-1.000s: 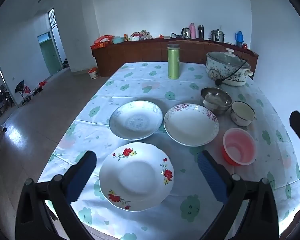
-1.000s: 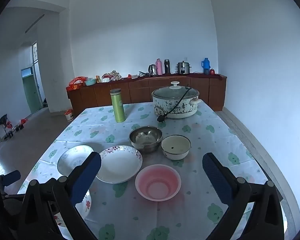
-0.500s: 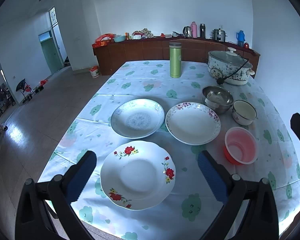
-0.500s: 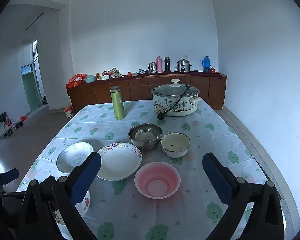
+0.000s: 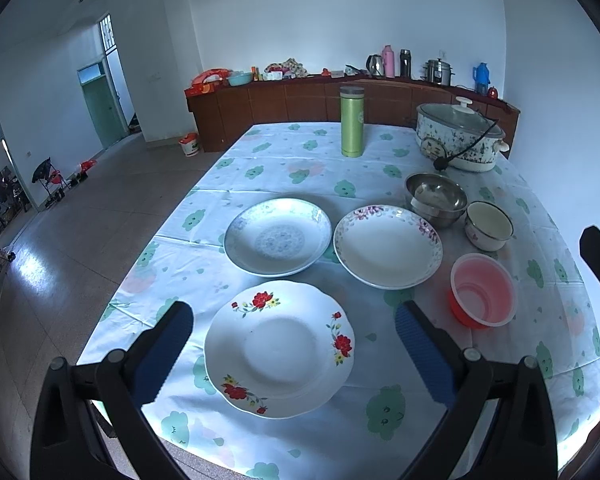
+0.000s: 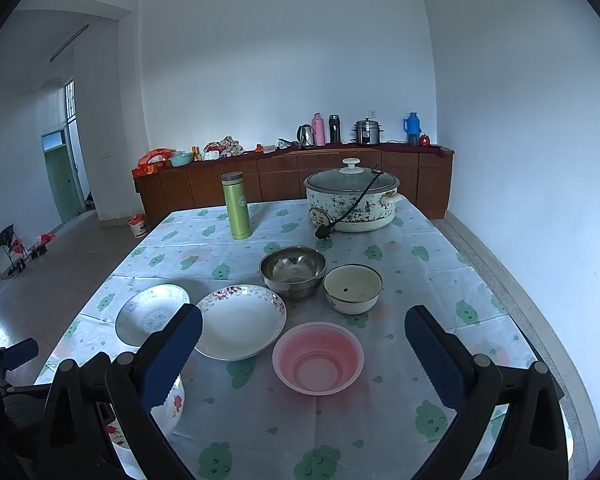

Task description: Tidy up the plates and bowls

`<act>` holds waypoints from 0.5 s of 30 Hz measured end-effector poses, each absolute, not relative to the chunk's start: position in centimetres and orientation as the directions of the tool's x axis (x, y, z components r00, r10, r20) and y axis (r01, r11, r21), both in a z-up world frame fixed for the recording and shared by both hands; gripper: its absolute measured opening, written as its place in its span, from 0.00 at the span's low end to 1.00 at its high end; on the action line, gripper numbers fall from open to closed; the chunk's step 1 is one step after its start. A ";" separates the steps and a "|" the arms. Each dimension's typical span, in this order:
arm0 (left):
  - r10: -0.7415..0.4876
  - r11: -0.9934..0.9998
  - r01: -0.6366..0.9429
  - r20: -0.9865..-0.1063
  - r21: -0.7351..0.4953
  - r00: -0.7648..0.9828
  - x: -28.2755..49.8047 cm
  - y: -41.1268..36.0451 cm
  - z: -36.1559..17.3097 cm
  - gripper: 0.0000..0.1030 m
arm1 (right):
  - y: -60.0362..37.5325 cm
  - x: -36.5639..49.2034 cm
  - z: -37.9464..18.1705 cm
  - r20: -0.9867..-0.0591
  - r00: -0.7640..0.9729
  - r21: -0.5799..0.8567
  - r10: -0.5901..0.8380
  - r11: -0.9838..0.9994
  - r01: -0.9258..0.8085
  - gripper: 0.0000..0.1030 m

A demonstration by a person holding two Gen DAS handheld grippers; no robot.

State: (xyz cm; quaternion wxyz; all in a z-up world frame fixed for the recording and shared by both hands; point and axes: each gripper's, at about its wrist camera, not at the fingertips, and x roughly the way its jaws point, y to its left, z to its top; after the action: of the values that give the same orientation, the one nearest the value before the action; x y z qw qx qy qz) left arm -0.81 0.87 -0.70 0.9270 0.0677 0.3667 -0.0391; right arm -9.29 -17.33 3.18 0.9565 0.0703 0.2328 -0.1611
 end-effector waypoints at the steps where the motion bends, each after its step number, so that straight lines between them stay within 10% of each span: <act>1: -0.021 0.988 0.121 -0.685 0.098 0.728 -0.8 0.8 -0.7 1.00 | -17.3 -9.3 3.2 -0.468 0.840 0.060 -0.275 0.939 0.340 0.99; 15: -0.022 0.988 0.122 -0.685 0.098 0.728 -0.9 1.0 -0.7 1.00 | -16.9 -9.4 3.2 -0.467 0.842 0.060 -0.272 0.940 0.336 0.99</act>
State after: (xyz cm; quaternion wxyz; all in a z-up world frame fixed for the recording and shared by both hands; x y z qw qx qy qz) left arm -0.85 0.98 -0.67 0.9271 0.0681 0.3664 -0.0389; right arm -9.40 -16.88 3.18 0.9570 0.0698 0.2324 -0.1589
